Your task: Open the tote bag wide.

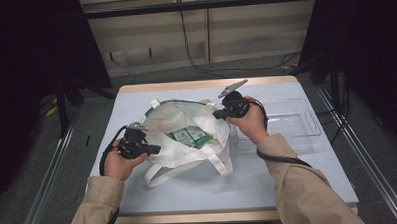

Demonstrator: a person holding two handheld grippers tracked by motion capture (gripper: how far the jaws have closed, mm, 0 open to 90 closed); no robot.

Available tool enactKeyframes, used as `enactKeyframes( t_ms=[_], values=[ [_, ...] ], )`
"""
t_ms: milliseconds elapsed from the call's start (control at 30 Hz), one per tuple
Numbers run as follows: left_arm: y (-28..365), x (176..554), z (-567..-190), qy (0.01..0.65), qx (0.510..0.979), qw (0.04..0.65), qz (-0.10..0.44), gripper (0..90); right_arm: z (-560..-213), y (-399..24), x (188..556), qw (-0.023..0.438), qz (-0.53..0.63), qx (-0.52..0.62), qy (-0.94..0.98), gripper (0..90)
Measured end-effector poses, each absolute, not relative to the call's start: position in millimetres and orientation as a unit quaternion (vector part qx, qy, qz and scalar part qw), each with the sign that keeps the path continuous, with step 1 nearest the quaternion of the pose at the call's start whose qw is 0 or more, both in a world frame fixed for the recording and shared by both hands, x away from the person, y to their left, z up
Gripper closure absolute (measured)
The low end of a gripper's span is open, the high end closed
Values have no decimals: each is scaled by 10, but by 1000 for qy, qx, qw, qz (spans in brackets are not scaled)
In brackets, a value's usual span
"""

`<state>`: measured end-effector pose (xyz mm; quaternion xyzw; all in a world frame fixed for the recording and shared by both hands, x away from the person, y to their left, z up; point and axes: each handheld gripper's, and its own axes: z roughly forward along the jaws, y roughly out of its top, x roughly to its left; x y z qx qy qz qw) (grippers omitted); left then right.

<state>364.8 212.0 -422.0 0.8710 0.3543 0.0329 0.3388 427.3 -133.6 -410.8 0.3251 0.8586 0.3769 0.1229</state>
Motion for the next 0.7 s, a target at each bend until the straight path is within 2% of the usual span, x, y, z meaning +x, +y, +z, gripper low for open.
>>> enactKeyframes(
  t_ms=[400, 700],
  values=[
    [2059, 3674, -4123, 348, 870, 347, 43, 830, -4077, -1275, 3972, 104, 403, 298, 859, 900],
    [1999, 3737, -4047, 342, 873, 345, 45, 826, -4121, -1244, 3743, 97, 407, 274, 866, 900]
  ],
)
